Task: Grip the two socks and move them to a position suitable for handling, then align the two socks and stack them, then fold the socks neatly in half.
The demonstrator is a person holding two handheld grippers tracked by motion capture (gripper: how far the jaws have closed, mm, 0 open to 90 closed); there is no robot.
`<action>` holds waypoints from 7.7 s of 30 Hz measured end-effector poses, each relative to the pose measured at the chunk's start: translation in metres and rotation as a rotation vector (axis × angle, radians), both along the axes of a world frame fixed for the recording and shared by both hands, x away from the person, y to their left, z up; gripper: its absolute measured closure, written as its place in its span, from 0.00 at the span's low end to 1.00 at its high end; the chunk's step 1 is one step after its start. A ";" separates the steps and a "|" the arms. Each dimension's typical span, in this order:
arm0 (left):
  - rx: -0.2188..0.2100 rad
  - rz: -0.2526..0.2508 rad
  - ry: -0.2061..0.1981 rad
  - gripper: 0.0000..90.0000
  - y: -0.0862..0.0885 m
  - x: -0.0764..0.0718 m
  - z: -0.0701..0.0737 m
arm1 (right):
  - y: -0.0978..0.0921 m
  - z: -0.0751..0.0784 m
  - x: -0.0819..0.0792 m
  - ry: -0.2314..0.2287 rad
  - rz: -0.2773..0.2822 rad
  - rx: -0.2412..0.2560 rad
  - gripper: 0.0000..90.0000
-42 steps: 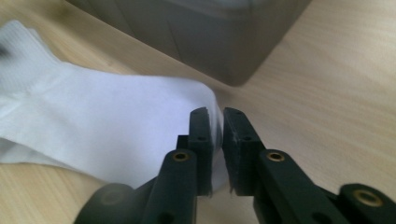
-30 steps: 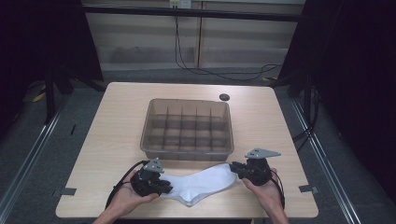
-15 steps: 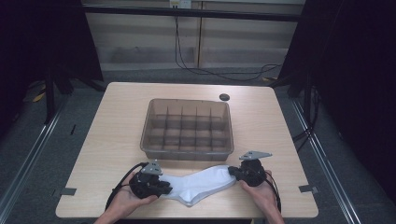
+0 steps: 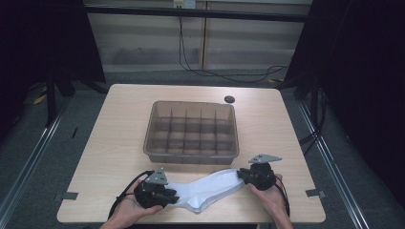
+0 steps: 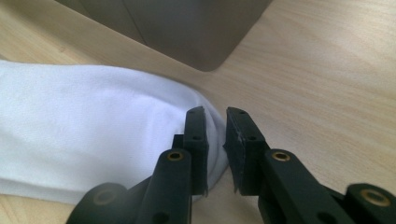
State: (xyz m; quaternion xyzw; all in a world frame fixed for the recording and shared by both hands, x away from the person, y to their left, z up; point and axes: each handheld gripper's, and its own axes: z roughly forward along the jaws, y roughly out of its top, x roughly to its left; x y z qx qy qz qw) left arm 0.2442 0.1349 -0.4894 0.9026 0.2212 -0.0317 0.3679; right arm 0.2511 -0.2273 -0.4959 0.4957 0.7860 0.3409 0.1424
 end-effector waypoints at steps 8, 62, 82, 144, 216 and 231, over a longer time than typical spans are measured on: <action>-0.005 -0.014 0.016 0.76 -0.004 0.000 0.000 | -0.005 0.005 -0.001 -0.011 0.008 0.050 0.69; -0.002 -0.107 0.028 0.80 -0.065 -0.002 -0.001 | 0.018 0.016 0.004 -0.015 0.102 0.063 0.92; -0.015 -0.060 0.015 0.82 -0.066 0.002 -0.003 | 0.037 0.038 0.000 -0.034 0.172 0.131 0.92; -0.070 -0.042 0.030 0.74 -0.056 0.006 0.004 | 0.107 0.061 -0.011 -0.050 0.347 0.131 0.92; -0.005 0.028 0.017 0.77 -0.014 0.010 0.000 | 0.134 0.015 -0.027 0.106 0.480 0.081 0.99; -0.071 0.047 0.000 0.81 -0.012 0.017 0.022 | 0.082 0.046 -0.021 0.009 0.345 0.135 0.89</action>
